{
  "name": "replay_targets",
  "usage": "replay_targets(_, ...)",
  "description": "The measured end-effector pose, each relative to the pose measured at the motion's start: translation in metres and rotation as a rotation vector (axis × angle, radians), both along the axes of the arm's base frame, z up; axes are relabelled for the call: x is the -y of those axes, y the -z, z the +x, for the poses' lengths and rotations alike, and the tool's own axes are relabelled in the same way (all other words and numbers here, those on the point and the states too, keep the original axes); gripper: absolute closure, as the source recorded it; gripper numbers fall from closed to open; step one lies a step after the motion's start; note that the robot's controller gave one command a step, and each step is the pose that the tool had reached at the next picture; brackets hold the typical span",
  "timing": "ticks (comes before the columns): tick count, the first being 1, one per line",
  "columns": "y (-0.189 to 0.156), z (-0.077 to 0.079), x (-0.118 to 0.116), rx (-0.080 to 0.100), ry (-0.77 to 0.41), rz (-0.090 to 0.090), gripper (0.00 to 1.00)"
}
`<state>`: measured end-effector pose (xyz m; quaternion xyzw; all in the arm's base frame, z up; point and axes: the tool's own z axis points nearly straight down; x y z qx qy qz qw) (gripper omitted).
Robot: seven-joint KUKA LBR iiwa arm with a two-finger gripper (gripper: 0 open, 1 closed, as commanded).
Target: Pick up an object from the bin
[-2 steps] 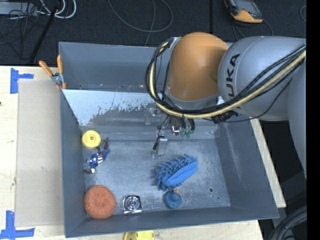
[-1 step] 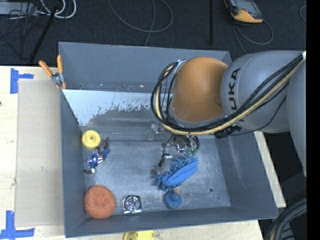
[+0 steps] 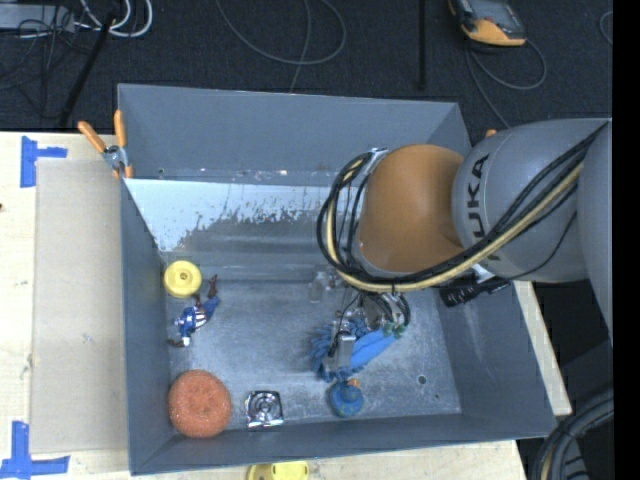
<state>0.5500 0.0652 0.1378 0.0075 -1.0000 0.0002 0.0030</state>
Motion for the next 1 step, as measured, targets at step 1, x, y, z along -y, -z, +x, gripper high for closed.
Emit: replay_targets(1,0.0406,-0.0164,0.0193,0.008,-0.028,0.001,0.00)
